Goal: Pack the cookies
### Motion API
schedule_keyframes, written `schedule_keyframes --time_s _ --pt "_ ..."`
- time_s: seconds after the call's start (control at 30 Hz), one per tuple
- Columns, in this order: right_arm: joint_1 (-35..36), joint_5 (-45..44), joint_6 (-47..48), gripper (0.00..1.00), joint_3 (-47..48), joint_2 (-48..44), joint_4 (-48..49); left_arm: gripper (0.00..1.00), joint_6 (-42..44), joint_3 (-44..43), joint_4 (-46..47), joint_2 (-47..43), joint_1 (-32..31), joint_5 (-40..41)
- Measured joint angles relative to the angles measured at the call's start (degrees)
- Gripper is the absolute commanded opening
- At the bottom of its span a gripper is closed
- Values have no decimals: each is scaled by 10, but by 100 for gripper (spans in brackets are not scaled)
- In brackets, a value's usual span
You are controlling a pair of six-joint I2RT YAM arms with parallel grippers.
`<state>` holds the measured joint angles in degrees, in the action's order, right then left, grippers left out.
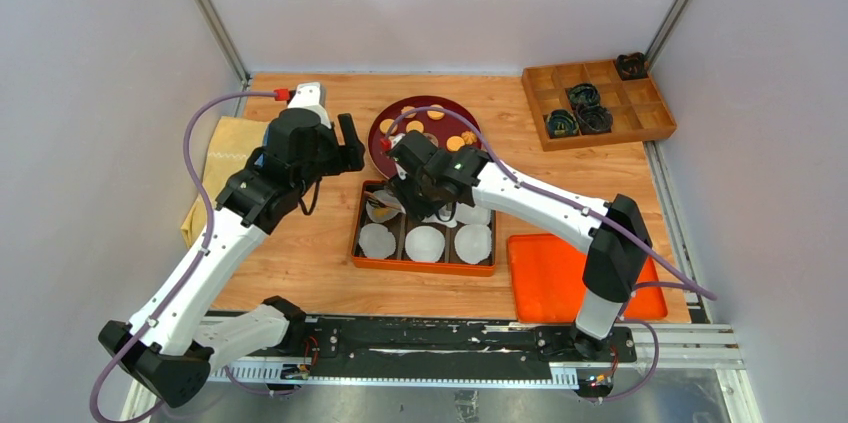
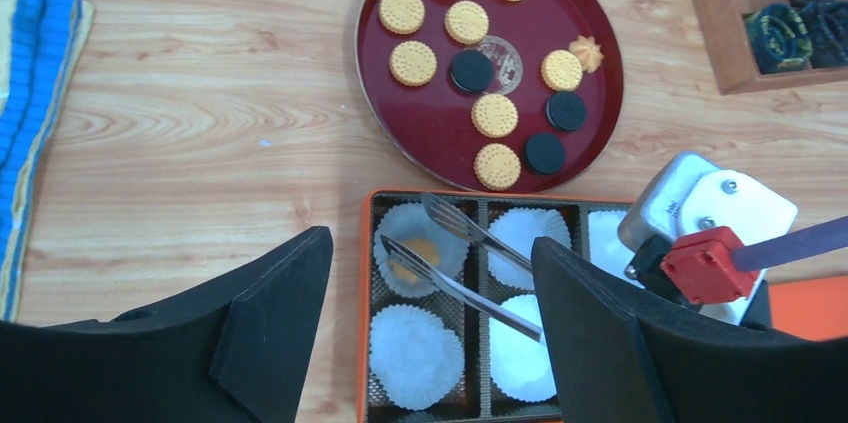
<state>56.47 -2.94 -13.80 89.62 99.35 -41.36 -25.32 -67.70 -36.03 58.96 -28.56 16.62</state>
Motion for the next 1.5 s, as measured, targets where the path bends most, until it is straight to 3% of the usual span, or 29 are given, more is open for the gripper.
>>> schedule_keyframes --time_s 0.43,0.87,1.1,1.33,1.5 --pt "2 -23 1 48 0 -2 -3 80 3 2 12 -3 0 -31" --pt "-38 -151 15 47 27 -41 3 80 0 -22 4 -11 0 -2" --pt "-103 -150 27 48 80 35 20 80 -2 -13 0 -4 0 -3" --pt "-112 -140 41 48 95 128 26 80 1 -13 -1 -4 0 7" --pt "-115 -130 42 48 95 139 29 80 1 -13 -1 -4 0 9"
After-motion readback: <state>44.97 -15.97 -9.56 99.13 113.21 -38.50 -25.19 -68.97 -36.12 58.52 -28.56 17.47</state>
